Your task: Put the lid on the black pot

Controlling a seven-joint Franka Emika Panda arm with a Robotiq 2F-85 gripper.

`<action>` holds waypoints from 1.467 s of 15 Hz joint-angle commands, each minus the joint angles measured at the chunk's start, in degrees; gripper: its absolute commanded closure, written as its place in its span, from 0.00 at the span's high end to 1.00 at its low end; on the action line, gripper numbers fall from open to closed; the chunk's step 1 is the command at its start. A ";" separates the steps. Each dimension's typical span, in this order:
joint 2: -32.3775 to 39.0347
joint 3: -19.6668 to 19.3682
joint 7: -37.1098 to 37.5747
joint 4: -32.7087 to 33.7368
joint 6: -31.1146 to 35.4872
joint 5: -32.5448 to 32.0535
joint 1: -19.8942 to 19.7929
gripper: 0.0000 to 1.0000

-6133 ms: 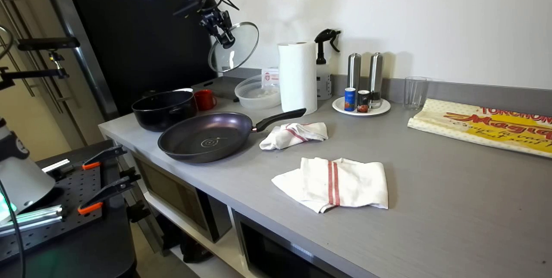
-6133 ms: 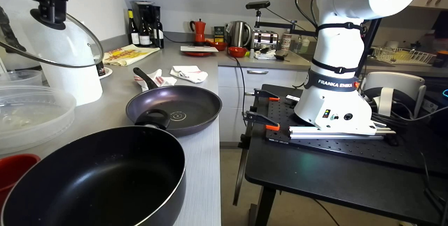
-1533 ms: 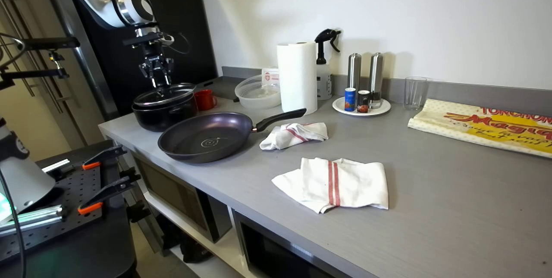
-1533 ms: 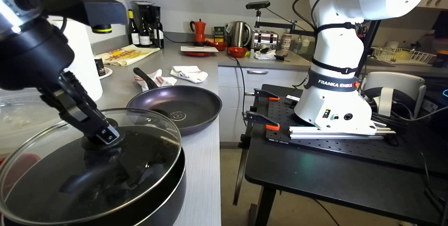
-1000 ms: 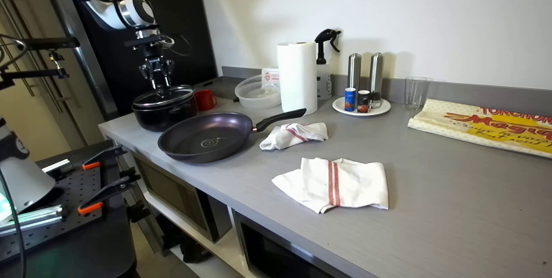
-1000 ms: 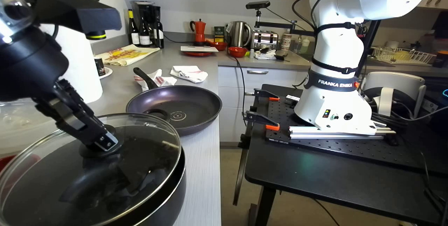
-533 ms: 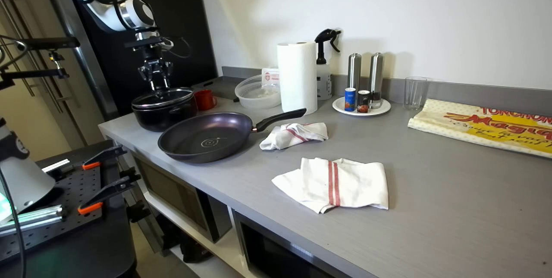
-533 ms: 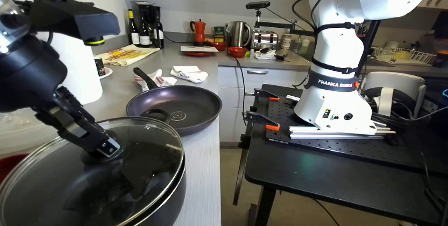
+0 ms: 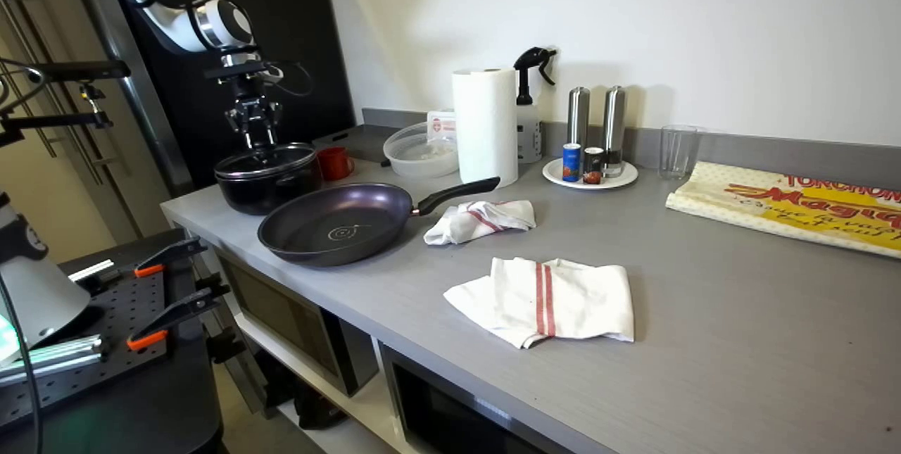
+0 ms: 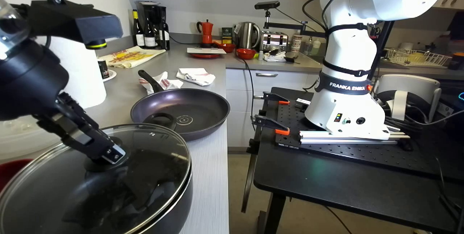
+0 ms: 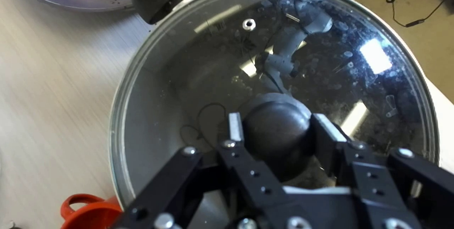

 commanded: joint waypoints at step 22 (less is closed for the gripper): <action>0.75 -0.35 -3.40 1.86 -1.49 -0.47 0.07 0.25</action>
